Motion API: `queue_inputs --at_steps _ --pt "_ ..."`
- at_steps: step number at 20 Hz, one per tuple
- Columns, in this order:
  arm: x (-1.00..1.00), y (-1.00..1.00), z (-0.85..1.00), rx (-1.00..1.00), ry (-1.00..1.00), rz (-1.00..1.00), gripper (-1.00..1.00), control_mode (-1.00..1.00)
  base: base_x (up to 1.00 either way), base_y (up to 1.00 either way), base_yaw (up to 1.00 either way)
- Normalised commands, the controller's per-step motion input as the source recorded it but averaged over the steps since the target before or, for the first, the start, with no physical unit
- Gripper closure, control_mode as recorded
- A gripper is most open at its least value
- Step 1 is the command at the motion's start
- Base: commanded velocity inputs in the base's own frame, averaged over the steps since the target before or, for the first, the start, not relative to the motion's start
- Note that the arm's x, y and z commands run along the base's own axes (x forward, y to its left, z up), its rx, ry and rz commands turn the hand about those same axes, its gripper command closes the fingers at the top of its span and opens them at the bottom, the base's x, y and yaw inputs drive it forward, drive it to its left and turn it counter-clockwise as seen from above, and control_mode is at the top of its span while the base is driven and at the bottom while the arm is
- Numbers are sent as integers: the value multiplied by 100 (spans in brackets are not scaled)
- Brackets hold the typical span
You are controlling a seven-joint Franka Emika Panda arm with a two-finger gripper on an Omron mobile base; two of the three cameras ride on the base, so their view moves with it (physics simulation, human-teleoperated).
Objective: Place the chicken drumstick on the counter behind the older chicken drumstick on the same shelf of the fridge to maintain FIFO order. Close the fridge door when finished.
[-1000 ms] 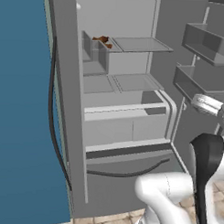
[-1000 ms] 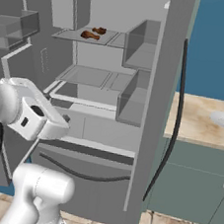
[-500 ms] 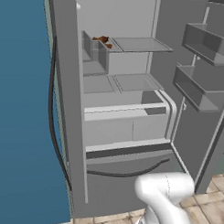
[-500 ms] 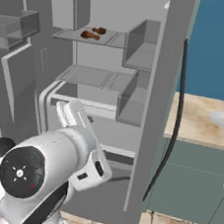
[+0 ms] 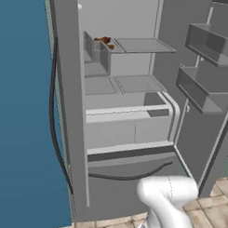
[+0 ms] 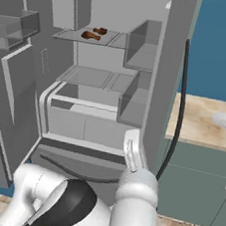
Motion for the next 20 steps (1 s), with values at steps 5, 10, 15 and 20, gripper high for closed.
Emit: queue_inputs --at_steps 5,10,15,20 --pt "65 -68 -33 21 -13 11 -100 -100 0 0 0" --pt "66 -64 -40 16 -7 15 -100 -100 0 0 0" --pt "68 -72 -35 15 -3 16 -100 -100 0 0 0" --pt "58 -61 -31 8 0 10 -100 -100 0 0 0"
